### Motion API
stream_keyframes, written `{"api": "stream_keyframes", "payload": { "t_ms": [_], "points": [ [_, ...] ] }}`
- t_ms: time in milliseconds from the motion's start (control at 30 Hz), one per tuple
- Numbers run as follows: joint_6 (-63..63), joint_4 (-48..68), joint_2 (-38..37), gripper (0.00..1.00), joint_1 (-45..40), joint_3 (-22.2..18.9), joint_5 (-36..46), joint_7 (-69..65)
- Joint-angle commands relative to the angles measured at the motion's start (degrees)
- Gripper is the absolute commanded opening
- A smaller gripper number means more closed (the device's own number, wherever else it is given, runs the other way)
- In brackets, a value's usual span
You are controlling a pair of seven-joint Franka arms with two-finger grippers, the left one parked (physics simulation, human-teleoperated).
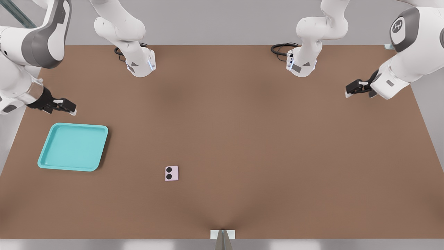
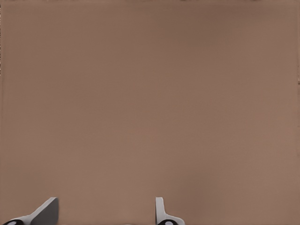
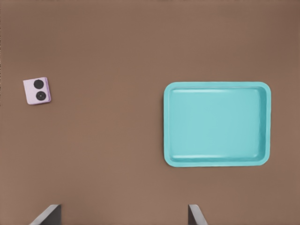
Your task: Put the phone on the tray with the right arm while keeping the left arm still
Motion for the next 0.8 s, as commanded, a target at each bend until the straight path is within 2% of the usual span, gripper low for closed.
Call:
{"api": "stream_keyframes", "payload": {
  "t_ms": [0,67,167,233,400,767],
  "points": [
    [3.4,0.0,0.0,1.0,5.2,0.1,0.1,1.7],
    [4.8,0.0,2.2,1.0,5.4,1.5,0.0,2.0],
    [16.4,0.2,12.8,1.0,6.2,4.5,-0.3,2.8],
    [23.8,0.2,19.3,1.0,10.0,4.8,-0.4,4.5],
    [40.8,0.5,32.4,1.0,13.2,4.6,-0.4,7.2],
    [44.1,9.6,46.9,1.0,20.8,4.6,-2.7,19.0]
  ]
}}
